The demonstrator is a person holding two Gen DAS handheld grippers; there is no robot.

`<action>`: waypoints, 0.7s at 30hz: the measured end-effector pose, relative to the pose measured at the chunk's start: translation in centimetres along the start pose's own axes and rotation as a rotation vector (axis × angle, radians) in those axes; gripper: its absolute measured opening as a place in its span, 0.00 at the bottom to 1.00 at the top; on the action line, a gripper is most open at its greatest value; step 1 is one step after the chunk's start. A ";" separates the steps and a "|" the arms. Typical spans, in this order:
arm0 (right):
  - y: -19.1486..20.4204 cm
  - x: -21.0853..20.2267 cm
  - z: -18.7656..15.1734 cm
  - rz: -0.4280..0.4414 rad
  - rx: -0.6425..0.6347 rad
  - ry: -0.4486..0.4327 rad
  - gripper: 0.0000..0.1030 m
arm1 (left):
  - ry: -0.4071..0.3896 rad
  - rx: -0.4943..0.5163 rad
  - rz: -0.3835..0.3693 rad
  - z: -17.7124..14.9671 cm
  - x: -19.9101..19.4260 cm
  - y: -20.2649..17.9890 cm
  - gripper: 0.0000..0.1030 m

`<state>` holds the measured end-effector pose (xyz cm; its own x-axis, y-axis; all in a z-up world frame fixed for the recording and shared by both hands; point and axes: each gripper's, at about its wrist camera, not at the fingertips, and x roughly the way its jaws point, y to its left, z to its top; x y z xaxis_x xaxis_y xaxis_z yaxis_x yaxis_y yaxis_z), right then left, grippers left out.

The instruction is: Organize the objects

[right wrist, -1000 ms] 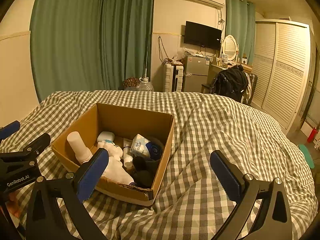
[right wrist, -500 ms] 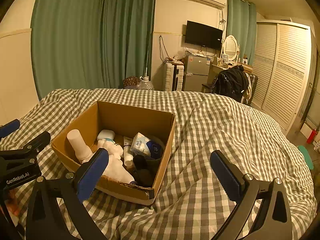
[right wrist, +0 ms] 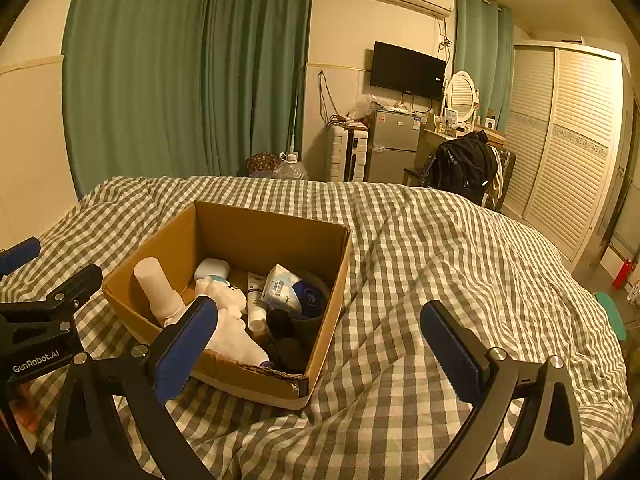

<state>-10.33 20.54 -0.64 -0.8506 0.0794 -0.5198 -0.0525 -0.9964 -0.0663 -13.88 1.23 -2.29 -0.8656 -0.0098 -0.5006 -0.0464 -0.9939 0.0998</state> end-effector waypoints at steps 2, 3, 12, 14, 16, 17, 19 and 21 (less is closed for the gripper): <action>0.0 0.0 0.0 0.000 0.000 0.000 0.99 | 0.002 0.001 -0.001 0.0 0.0 0.0 1.00; 0.0 0.0 0.0 0.000 -0.001 0.001 0.99 | 0.002 0.001 -0.001 0.0 0.0 -0.1 1.00; 0.0 0.0 0.0 0.000 -0.001 0.001 0.99 | 0.007 0.000 -0.001 -0.2 0.1 -0.2 1.00; 0.1 0.0 0.0 -0.001 -0.001 0.001 0.99 | 0.008 0.001 -0.001 -0.3 0.1 -0.2 1.00; 0.1 0.0 0.0 0.000 -0.002 0.001 0.99 | 0.008 0.001 -0.001 -0.3 0.1 -0.2 1.00; 0.1 0.0 0.0 0.000 -0.002 0.001 0.99 | 0.008 0.001 -0.002 -0.3 0.1 -0.2 1.00; 0.1 0.0 -0.1 0.000 -0.004 0.002 0.99 | 0.010 0.002 -0.003 -0.4 0.2 -0.2 1.00; 0.1 0.0 -0.3 0.000 -0.005 0.003 0.99 | 0.012 0.005 -0.002 -0.5 0.2 -0.2 1.00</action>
<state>-10.19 20.47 -0.86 -0.8492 0.0792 -0.5221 -0.0494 -0.9963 -0.0708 -13.82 1.35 -2.87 -0.8593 -0.0096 -0.5114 -0.0501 -0.9934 0.1029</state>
